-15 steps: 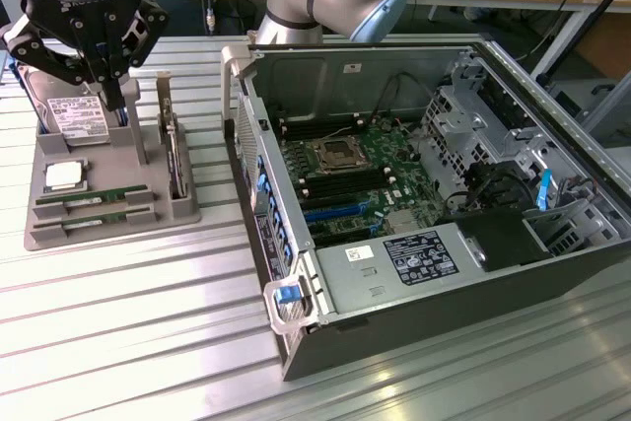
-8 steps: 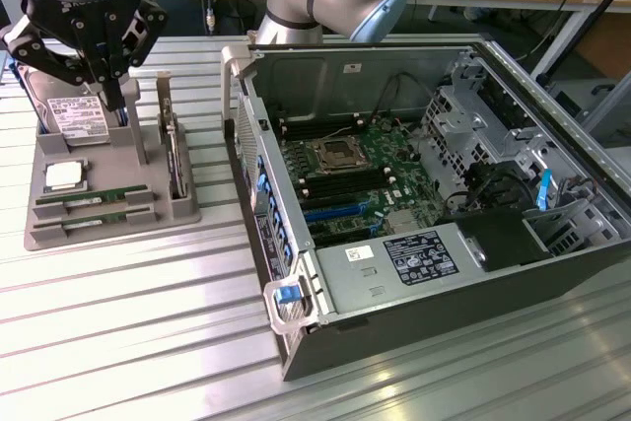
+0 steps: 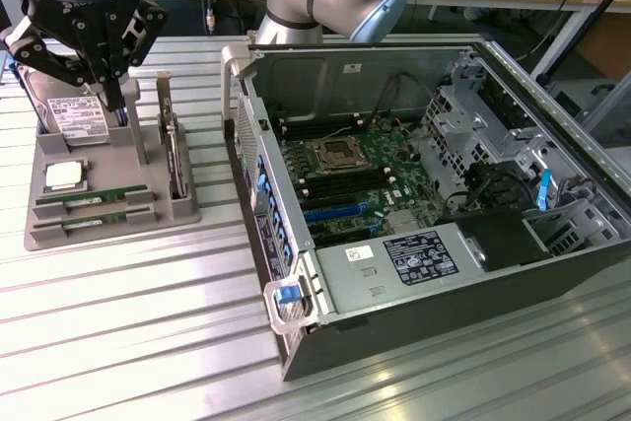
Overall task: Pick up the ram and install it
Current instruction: 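Pick up the ram and move it above insertion slot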
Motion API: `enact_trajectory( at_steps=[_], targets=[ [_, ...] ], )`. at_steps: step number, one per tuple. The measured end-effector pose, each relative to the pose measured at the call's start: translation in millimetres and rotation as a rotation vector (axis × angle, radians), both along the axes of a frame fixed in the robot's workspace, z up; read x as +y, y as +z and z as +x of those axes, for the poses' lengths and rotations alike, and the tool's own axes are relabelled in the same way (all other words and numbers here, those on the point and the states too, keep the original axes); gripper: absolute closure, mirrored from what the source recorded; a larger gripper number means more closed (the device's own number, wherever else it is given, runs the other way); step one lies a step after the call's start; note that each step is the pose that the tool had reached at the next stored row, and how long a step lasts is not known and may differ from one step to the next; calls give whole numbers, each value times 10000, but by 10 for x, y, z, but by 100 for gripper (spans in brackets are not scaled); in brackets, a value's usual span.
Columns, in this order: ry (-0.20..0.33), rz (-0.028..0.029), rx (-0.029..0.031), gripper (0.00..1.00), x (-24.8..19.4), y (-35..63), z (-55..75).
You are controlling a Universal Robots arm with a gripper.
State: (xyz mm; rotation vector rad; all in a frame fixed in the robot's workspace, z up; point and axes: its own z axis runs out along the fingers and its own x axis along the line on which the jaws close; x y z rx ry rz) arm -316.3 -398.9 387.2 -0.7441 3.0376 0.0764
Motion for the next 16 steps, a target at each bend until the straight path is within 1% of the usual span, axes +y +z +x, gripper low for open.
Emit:
enact_trajectory(
  at_steps=[5,9,13,16],
  targets=[
    [182,0,0,89,0,-1,0],
    [634,0,0,89,0,-2,0],
    [871,0,0,89,0,-2,0],
    [1212,-1,0,89,0,-4,0]
  ],
)
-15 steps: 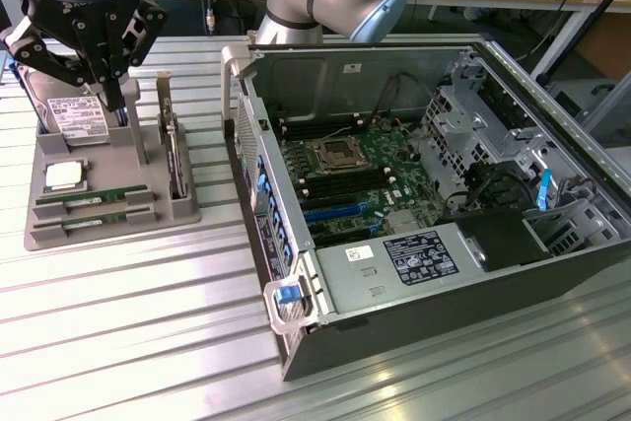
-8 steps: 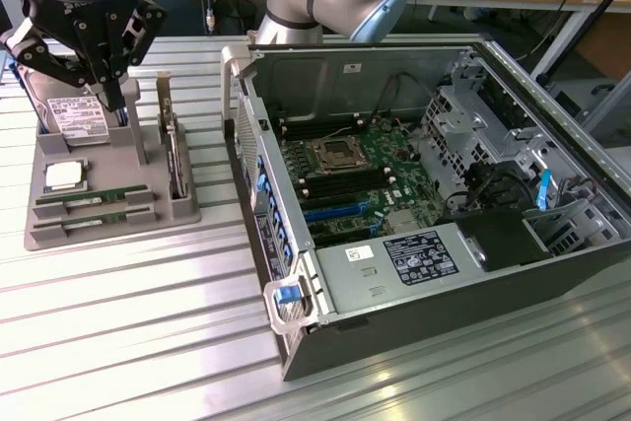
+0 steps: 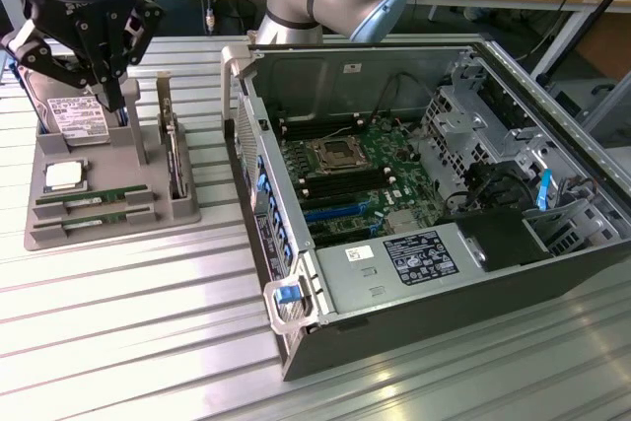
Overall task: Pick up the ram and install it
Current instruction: 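Pick up the ram and move it above insertion slot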
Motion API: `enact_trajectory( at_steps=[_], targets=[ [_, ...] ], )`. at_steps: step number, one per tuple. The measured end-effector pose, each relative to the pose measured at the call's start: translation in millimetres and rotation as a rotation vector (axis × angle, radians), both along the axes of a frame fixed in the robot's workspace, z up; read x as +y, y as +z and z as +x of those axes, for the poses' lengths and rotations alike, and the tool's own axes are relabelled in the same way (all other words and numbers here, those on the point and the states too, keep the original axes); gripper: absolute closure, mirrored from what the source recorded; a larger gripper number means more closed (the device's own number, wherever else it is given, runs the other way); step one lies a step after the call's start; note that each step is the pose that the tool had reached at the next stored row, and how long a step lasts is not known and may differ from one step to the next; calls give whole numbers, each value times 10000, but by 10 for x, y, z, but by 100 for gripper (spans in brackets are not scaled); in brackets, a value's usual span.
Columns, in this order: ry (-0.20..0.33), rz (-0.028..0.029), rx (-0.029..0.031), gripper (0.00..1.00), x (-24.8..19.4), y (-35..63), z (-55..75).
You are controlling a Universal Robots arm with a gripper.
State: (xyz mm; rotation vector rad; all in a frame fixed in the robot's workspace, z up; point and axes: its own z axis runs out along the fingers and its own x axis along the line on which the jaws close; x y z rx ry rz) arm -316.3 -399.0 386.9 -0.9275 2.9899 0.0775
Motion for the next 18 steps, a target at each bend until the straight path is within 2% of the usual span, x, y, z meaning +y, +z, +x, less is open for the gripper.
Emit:
enact_trajectory(
  at_steps=[10,18],
  targets=[
    [926,0,0,89,0,-4,0],
    [1473,0,0,89,0,-6,0]
  ],
)
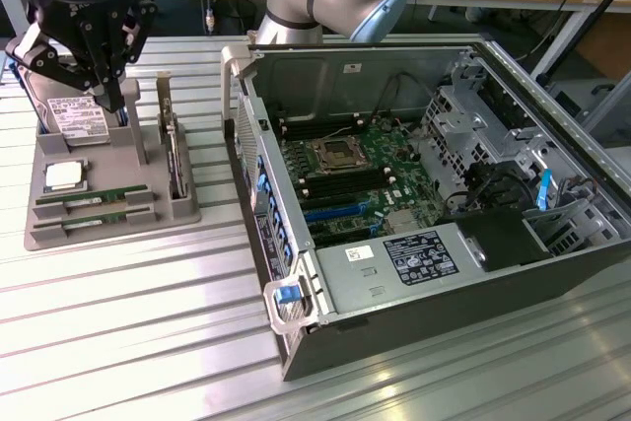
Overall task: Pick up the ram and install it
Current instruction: 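Pick up the ram and move it above insertion slot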
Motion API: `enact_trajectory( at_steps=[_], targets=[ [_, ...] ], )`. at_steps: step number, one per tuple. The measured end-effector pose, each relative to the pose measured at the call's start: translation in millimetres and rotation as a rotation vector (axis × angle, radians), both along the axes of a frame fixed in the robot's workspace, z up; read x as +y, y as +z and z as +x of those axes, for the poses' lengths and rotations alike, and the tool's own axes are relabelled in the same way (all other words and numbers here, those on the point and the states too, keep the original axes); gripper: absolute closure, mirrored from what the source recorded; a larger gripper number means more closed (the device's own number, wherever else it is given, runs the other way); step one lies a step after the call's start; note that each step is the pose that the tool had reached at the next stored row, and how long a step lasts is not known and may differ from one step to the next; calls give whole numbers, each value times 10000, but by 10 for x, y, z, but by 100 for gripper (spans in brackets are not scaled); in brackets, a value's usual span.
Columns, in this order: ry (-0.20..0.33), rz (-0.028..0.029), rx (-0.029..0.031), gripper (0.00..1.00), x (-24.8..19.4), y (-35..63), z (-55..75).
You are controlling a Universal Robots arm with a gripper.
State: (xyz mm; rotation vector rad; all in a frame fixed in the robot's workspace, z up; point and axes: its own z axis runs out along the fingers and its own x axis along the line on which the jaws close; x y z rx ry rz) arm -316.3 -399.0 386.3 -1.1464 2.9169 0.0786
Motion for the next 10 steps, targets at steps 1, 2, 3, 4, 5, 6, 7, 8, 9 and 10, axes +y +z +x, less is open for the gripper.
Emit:
enact_trajectory(
  at_steps=[1,2,3,4,5,6,7,8,9,10],
  targets=[
    [61,0,-1,89,0,0,0],
    [129,0,-1,89,0,0,0],
    [215,0,-1,89,0,0,0],
    [346,1,-1,89,0,0,0],
    [461,0,0,89,0,0,0],
    [524,0,-1,89,0,0,0],
    [624,0,0,89,0,0,0],
    [744,0,0,89,0,0,0],
    [828,0,0,89,0,0,0],
    [904,0,-1,89,0,-1,0]
  ],
)
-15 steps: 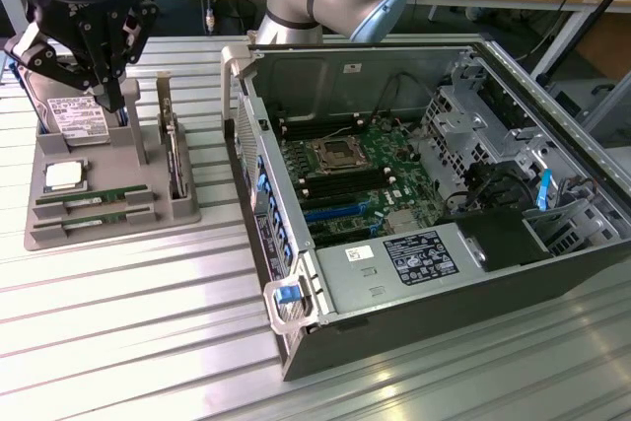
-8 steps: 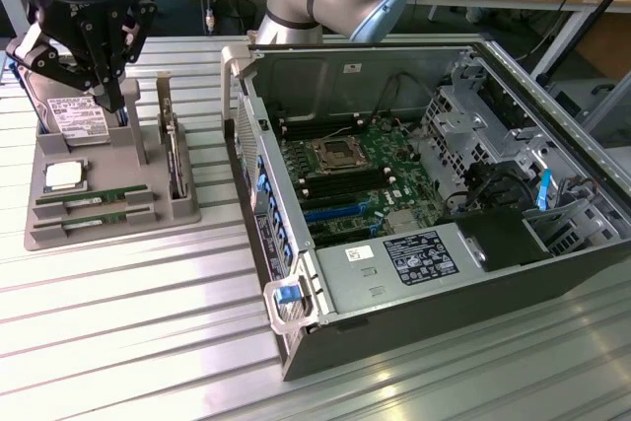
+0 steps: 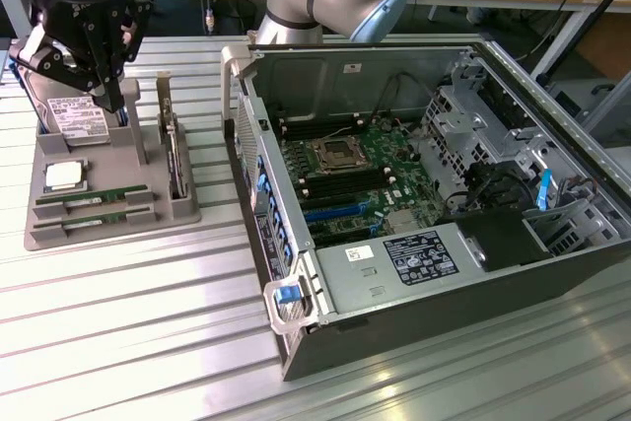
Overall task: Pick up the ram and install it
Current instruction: 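Pick up the ram and move it above insertion slot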
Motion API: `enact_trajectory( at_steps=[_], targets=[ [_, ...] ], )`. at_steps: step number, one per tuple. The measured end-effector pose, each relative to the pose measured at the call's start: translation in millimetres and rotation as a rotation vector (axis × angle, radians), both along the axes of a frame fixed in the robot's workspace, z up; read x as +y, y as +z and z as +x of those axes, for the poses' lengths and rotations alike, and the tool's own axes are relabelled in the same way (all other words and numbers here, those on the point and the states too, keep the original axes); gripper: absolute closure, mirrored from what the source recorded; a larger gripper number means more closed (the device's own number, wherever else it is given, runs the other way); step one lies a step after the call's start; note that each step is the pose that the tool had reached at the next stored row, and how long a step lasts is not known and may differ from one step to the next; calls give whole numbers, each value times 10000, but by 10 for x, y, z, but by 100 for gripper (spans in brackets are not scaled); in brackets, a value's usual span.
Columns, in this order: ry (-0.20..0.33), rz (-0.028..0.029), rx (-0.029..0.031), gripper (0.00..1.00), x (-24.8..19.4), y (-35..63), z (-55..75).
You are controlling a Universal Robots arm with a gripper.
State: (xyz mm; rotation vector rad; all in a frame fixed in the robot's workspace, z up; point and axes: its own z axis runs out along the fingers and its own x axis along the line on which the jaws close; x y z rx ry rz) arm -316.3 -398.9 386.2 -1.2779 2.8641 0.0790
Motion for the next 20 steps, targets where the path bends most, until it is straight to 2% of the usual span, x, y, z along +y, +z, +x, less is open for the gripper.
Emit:
enact_trajectory(
  at_steps=[20],
  targets=[
    [1377,-1,1,89,0,0,0]
  ],
)
